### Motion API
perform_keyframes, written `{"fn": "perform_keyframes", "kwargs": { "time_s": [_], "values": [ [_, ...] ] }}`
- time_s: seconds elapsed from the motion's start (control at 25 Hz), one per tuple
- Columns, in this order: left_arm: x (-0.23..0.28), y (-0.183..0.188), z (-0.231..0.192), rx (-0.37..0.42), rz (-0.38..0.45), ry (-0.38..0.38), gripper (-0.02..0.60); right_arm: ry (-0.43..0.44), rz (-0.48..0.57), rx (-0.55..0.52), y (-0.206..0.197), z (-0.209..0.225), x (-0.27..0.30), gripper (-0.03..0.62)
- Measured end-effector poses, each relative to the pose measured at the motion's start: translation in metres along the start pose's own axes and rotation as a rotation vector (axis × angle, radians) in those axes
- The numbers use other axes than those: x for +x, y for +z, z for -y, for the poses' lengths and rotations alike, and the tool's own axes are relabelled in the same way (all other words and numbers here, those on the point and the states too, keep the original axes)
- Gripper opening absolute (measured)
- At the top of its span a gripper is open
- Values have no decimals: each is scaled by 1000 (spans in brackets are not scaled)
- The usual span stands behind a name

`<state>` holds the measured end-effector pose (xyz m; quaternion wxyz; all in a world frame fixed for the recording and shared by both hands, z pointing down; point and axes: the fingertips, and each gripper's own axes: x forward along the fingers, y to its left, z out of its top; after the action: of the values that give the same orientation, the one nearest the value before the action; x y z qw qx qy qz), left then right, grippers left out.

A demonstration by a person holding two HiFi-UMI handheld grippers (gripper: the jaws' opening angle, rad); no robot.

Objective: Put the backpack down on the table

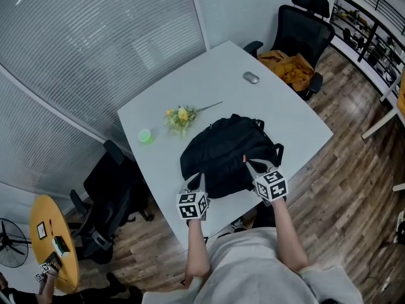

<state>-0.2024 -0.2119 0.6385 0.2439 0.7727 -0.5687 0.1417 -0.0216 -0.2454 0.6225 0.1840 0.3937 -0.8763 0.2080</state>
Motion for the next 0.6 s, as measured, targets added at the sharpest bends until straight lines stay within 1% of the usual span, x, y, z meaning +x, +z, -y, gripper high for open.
{"fn": "perform_keyframes", "kwargs": {
  "time_s": [0.16, 0.36, 0.6],
  "values": [
    [4, 2, 2, 4, -1, -3, 2, -12, 0, 8, -1, 6, -3, 0],
    [6, 3, 1, 9, -6, 20, 0, -23, -5, 15, -2, 12, -7, 0],
    [7, 3, 7, 8, -19, -10, 0, -26, -22, 14, -3, 14, -8, 0]
  ]
}}
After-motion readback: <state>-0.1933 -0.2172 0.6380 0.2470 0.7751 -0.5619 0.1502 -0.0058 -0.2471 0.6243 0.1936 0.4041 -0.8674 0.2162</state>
